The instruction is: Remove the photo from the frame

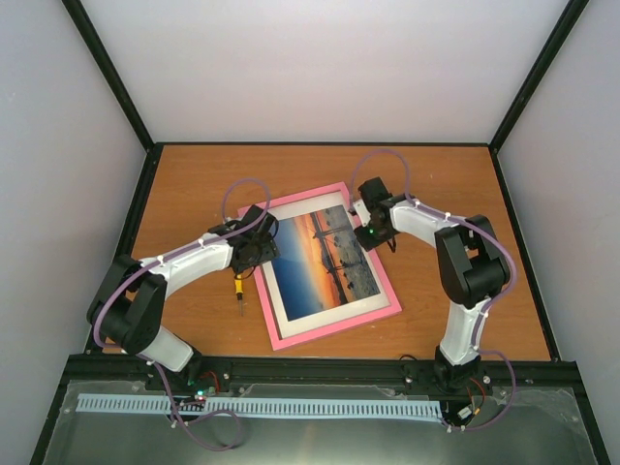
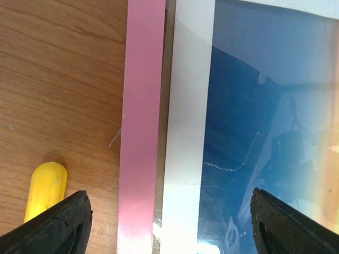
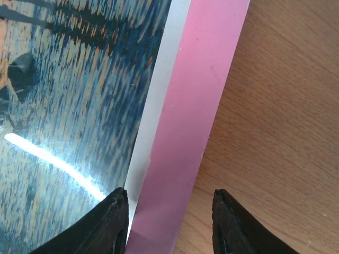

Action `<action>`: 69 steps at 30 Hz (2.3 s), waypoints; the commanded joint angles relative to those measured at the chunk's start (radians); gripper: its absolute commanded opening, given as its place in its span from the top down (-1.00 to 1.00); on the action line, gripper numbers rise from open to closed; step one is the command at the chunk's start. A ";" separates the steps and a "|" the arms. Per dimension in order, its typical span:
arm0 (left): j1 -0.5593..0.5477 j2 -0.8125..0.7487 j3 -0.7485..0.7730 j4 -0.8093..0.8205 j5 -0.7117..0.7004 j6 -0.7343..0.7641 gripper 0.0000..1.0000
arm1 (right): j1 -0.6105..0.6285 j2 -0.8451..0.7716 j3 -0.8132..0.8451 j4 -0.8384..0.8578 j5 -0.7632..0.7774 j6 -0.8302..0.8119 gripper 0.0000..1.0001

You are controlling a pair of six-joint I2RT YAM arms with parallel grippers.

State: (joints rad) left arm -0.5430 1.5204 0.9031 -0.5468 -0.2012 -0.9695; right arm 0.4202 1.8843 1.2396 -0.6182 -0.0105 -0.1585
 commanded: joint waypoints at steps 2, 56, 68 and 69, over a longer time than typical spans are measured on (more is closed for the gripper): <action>0.006 -0.011 -0.005 0.002 -0.003 -0.012 -0.62 | 0.011 0.032 0.024 0.026 0.020 0.032 0.22; 0.005 -0.183 0.043 -0.016 -0.137 0.074 -0.63 | -0.693 0.002 0.301 -0.180 -0.147 -0.353 0.95; 0.005 -0.160 0.033 0.013 -0.100 0.087 -0.63 | -0.891 0.215 0.573 -0.227 -0.133 -0.463 0.94; 0.005 -0.158 0.033 0.013 -0.096 0.085 -0.62 | -0.895 0.228 0.582 -0.221 -0.128 -0.473 0.94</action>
State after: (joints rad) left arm -0.5430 1.3510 0.9173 -0.5575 -0.3145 -0.9020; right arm -0.4511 2.0850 1.7554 -0.8291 -0.1055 -0.5896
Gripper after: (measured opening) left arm 0.813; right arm 0.179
